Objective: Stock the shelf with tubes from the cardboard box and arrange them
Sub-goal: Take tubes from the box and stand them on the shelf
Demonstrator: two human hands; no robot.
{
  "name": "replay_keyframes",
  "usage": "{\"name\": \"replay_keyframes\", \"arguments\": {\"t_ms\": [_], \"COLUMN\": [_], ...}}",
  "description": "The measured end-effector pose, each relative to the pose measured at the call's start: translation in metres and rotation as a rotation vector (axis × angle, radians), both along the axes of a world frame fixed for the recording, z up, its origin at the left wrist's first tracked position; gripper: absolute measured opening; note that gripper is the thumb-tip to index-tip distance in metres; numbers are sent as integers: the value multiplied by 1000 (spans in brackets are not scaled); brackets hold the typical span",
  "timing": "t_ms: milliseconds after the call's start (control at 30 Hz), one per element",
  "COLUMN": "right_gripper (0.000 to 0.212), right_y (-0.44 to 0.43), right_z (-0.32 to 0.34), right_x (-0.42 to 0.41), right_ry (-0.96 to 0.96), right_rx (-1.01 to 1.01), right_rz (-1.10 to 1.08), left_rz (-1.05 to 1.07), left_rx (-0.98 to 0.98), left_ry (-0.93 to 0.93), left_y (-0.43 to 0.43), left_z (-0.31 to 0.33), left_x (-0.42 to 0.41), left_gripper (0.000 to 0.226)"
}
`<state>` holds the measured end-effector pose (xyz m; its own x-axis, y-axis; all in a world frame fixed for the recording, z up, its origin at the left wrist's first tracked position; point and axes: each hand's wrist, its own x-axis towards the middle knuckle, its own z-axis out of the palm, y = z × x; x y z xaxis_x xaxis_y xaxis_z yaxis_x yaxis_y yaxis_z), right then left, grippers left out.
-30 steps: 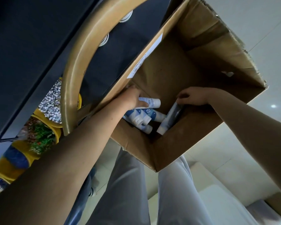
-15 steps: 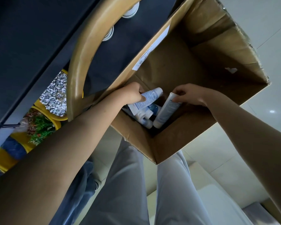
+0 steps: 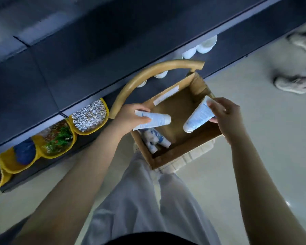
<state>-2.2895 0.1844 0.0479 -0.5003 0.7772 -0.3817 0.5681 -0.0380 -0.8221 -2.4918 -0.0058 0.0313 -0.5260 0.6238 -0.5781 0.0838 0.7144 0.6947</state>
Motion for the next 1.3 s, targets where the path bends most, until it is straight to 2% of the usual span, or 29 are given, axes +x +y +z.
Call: {"name": "replay_keyframes", "arguments": {"t_ms": [133,267,467,600,800,1033,1300], "right_gripper": [11,11,14,13,9,22,16], "right_y": [-7,-25,-63,-96,-145,-184,-188], "right_z": [63,121,192,221,259,281,300], "right_x": [-6,-23,-66,-92,-136,-198,-252], "right_ry": [142,279,382,454,587,588,558], "right_rx": [87,168,212,184,97,272,421], "right_rz": [15,29,176,171,203,318,290], "left_rz": [226,442,412,414,405,487,610], "left_rx": [147,332,449,443,482,565,622], "left_ry": [105,94,160,344,514,639,746], "left_y": [-23,-46,-92,-127,-181,-219,-222], "left_z": [62,119,198,235,281,315,317], "left_x": [17,23,-1,-25,-66,-113,-151], "left_gripper": [18,7,10,10,16,17,17]}}
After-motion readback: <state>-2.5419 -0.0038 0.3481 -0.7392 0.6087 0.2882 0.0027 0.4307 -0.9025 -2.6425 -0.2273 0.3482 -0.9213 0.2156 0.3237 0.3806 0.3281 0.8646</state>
